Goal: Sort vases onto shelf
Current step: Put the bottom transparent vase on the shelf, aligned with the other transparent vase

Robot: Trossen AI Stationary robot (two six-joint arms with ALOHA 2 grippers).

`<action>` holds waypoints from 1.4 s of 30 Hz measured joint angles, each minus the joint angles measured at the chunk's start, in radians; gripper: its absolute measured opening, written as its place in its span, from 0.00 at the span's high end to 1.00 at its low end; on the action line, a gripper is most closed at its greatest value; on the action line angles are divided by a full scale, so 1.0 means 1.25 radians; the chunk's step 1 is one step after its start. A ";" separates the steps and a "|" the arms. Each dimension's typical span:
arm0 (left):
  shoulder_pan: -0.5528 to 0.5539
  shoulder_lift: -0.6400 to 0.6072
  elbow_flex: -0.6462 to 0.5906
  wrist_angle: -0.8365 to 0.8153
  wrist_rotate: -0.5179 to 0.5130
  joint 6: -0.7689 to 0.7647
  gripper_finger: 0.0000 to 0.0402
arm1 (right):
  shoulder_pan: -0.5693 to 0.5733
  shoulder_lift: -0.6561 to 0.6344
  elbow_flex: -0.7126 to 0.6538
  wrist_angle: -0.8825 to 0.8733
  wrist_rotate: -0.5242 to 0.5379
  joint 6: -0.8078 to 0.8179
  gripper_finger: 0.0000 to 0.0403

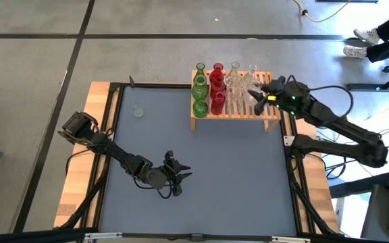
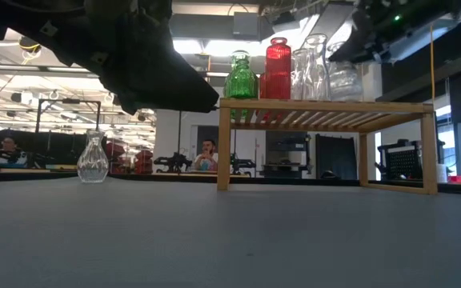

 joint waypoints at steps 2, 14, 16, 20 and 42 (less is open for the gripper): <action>0.000 0.000 0.000 0.000 0.000 0.000 0.75 | -0.016 0.017 0.000 0.005 -0.025 0.001 0.68; 0.000 0.000 0.000 0.000 0.000 0.000 0.75 | -0.026 0.041 -0.001 0.029 -0.035 0.002 0.67; 0.000 0.000 0.000 0.000 0.000 0.000 0.75 | -0.025 0.046 -0.001 0.032 -0.035 0.001 0.67; 0.000 0.000 0.000 0.001 0.000 0.000 0.75 | -0.025 0.068 0.000 0.039 -0.028 0.000 0.67; 0.000 0.000 0.000 0.001 0.000 -0.001 0.75 | -0.025 0.072 0.037 0.042 0.003 -0.024 0.32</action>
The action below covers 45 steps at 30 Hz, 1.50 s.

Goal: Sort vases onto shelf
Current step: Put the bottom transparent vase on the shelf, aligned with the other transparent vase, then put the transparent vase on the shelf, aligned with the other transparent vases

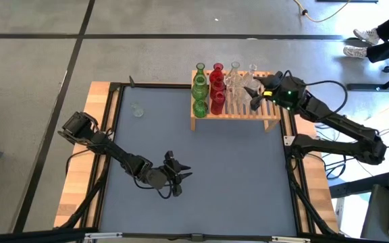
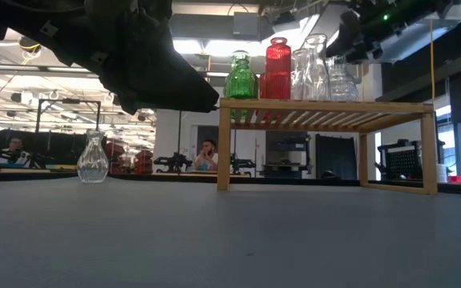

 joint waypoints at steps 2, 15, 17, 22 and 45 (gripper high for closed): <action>0.000 0.000 0.000 0.000 0.000 0.000 0.75 | 0.000 0.000 0.030 -0.030 0.000 0.000 0.32; 0.000 0.000 0.000 0.000 0.000 0.000 0.75 | 0.008 -0.009 0.227 -0.291 -0.028 0.004 0.32; 0.001 0.000 0.000 0.000 -0.001 0.000 0.75 | 0.038 -0.019 0.248 -0.318 -0.063 0.008 0.32; 0.023 0.000 0.000 0.000 -0.008 0.002 0.75 | 0.182 -0.047 0.247 -0.339 -0.112 0.061 0.32; 0.070 -0.074 0.000 -0.058 0.204 0.020 0.57 | 0.847 -0.017 0.180 -0.368 0.306 0.236 0.32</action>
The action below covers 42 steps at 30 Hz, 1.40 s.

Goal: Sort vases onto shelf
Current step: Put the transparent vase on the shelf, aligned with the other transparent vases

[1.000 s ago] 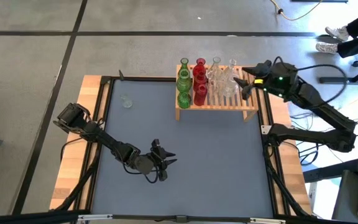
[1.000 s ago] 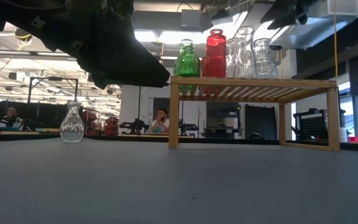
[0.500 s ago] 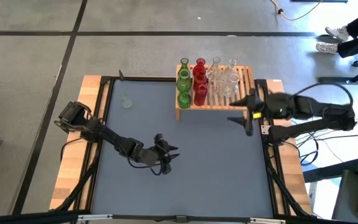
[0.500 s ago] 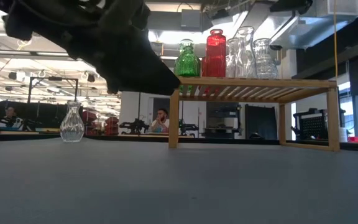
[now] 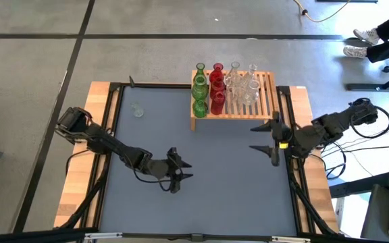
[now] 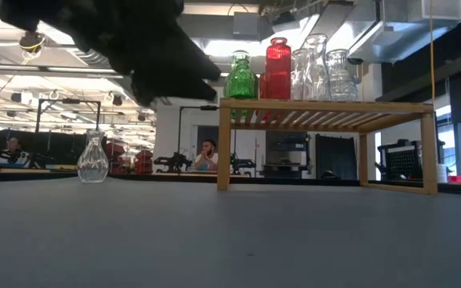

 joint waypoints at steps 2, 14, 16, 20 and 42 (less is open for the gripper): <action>-0.004 -0.024 0.000 -0.030 -0.001 -0.001 0.57 | 0.030 0.014 0.000 0.000 0.010 0.015 0.32; 0.014 -0.201 0.001 -0.303 -0.062 -0.106 0.57 | 0.170 0.121 0.000 0.014 0.077 0.064 0.32; 0.013 -0.213 0.020 -0.343 -0.068 -0.127 0.57 | 0.185 0.130 0.000 0.027 0.083 0.065 0.32; 0.009 -0.213 0.114 -0.536 -0.088 -0.134 0.57 | 0.202 0.138 0.000 0.040 0.086 0.066 0.32; 0.432 -0.210 0.284 -1.328 -0.077 -0.278 0.57 | 0.202 0.137 0.000 0.041 0.073 0.080 0.32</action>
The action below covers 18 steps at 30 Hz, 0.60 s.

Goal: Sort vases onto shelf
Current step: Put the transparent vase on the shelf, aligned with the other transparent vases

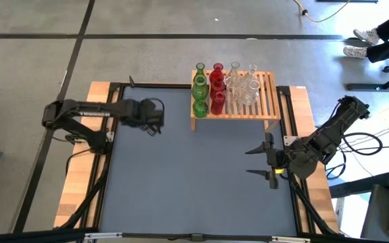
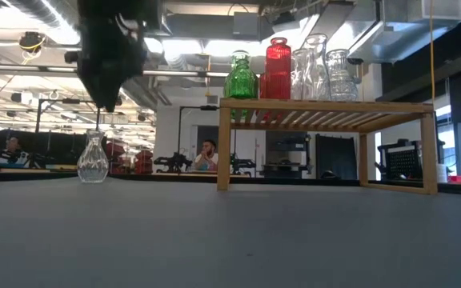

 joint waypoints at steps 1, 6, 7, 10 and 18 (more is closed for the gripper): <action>0.035 0.000 -0.006 0.000 0.007 0.024 0.57 | 0.000 0.000 0.000 0.000 0.000 0.000 0.32; 0.180 0.000 -0.016 0.003 -0.004 0.116 0.57 | 0.000 0.000 0.000 -0.002 0.000 0.000 0.32; 0.200 0.000 -0.016 0.005 -0.004 0.134 0.57 | 0.000 0.000 0.000 -0.004 0.000 0.000 0.32; 0.260 0.000 -0.016 0.016 -0.001 0.191 0.57 | -0.002 0.000 0.000 -0.011 0.000 0.000 0.32; 0.367 0.003 -0.016 0.095 0.071 0.298 0.57 | -0.002 0.000 0.000 -0.021 0.000 0.000 0.32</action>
